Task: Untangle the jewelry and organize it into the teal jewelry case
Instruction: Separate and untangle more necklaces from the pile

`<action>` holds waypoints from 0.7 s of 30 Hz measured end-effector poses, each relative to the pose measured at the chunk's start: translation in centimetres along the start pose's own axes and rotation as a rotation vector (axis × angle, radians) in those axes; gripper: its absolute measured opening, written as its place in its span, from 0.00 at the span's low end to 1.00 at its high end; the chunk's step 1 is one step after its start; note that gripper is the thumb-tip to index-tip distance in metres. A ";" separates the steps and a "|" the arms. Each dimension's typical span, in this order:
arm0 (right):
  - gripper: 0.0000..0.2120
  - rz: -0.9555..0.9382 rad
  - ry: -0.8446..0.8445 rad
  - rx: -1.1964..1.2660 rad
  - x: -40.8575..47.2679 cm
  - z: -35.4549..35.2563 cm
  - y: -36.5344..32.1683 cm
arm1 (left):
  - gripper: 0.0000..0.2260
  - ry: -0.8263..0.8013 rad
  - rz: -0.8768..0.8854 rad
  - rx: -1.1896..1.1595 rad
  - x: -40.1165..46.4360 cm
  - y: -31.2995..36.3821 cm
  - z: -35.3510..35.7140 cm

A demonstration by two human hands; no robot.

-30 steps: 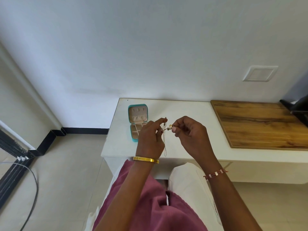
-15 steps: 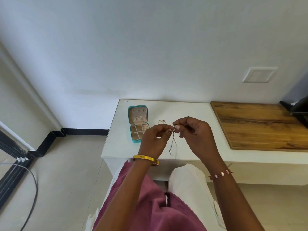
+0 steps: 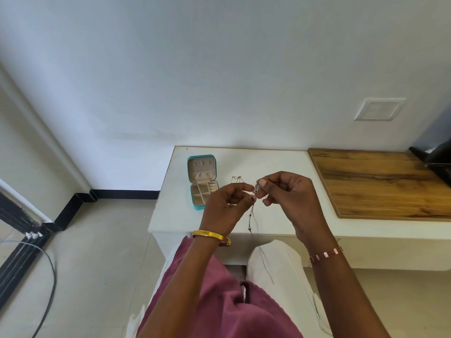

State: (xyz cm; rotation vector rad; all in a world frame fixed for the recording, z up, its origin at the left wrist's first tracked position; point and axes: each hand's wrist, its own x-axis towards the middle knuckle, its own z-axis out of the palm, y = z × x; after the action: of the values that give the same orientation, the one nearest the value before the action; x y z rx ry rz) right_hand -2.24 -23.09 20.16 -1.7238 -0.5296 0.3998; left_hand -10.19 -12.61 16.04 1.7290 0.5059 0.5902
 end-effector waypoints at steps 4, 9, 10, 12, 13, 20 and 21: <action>0.05 0.004 0.005 -0.017 0.1 0.1 0.0 | 0.06 0.004 0.009 0.042 0.0 0.1 0.0; 0.04 -0.015 0.020 -0.025 0.1 0.0 0.0 | 0.05 -0.013 -0.003 0.051 0.1 0.2 -0.1; 0.04 -0.023 0.022 -0.035 0.1 0.0 0.0 | 0.04 -0.014 -0.005 0.060 0.1 0.2 -0.1; 0.04 -0.040 0.018 -0.064 0.1 0.0 0.0 | 0.04 -0.018 0.002 0.079 0.1 0.2 -0.2; 0.03 -0.047 0.014 -0.075 0.1 0.0 0.0 | 0.04 -0.024 0.009 0.090 0.2 0.3 -0.2; 0.04 -0.080 -0.016 -0.143 0.0 0.2 0.0 | 0.05 -0.058 0.057 0.184 0.1 0.5 -0.5; 0.04 -0.083 -0.020 -0.156 0.1 0.2 0.0 | 0.05 -0.055 0.067 0.208 0.0 0.6 -0.5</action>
State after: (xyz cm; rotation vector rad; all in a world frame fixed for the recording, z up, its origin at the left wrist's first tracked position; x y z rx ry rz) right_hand -2.29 -22.92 20.12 -1.8421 -0.6584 0.3237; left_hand -10.44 -12.36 16.67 1.9608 0.4859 0.5511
